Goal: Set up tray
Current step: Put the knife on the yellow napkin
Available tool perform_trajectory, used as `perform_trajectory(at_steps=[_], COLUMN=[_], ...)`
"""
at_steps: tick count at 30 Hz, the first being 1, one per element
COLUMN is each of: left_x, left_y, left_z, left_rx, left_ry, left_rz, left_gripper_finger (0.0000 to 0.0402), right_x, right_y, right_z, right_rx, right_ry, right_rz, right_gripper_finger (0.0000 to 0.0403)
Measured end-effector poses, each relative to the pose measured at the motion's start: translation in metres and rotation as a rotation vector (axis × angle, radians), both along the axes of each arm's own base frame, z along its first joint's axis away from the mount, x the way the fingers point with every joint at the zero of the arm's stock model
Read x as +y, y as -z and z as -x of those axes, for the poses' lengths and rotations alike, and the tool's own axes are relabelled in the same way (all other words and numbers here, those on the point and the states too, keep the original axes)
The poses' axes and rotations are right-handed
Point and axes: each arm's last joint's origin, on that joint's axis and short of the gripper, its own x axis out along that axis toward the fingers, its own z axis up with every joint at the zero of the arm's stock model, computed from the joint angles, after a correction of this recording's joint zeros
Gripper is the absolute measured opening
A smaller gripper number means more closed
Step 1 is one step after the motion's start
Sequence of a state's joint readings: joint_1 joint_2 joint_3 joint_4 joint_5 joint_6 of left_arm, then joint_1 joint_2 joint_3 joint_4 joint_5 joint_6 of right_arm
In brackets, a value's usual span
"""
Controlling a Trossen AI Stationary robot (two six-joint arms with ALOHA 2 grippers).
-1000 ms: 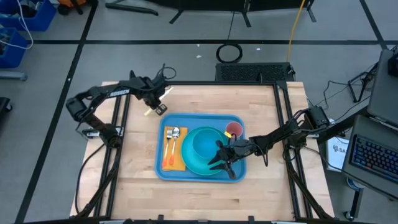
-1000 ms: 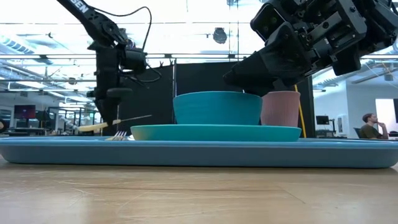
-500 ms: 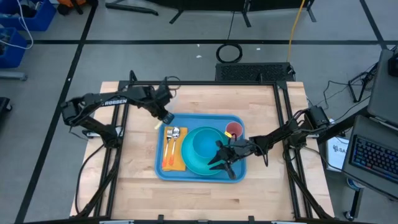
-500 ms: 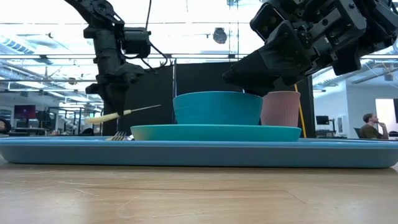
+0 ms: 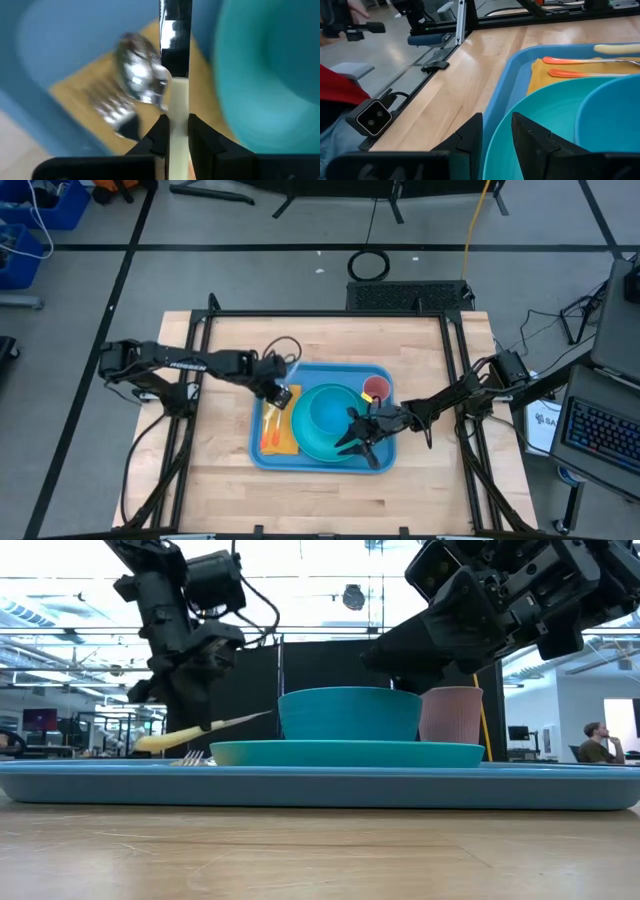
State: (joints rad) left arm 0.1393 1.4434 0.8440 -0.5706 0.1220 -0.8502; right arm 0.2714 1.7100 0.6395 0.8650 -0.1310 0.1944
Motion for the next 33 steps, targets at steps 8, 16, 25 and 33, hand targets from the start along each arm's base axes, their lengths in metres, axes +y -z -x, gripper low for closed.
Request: perform_trajectory(at_steps=[8,16,25,33], left_x=[-0.029,-0.057,-0.091,-0.127], left_y=[-0.001,-0.004,-0.006,-0.015], left_z=[-0.006,-0.010,-0.004,0.004], left_rx=[-0.026,-0.094,-0.150,-0.341], left_ry=[-0.119,-0.062,-0.031,-0.107], left_rz=[-0.008,-0.079,-0.342,-0.651], left_gripper_finger=[0.0044,0.0044,0.0044,0.0044], right_x=[0.002,0.004,0.014,0.018], right_y=[0.000,-0.001,-0.010,-0.025], right_z=[0.001,0.001,0.002,0.002], right_rx=[0.001,-0.011,-0.116,-0.271], right_ry=[-0.008,-0.014,-0.054,0.074], right_rz=[0.000,0.001,-0.009,-0.025], right_gripper_finger=[0.0093,0.0093,0.0093,0.0094])
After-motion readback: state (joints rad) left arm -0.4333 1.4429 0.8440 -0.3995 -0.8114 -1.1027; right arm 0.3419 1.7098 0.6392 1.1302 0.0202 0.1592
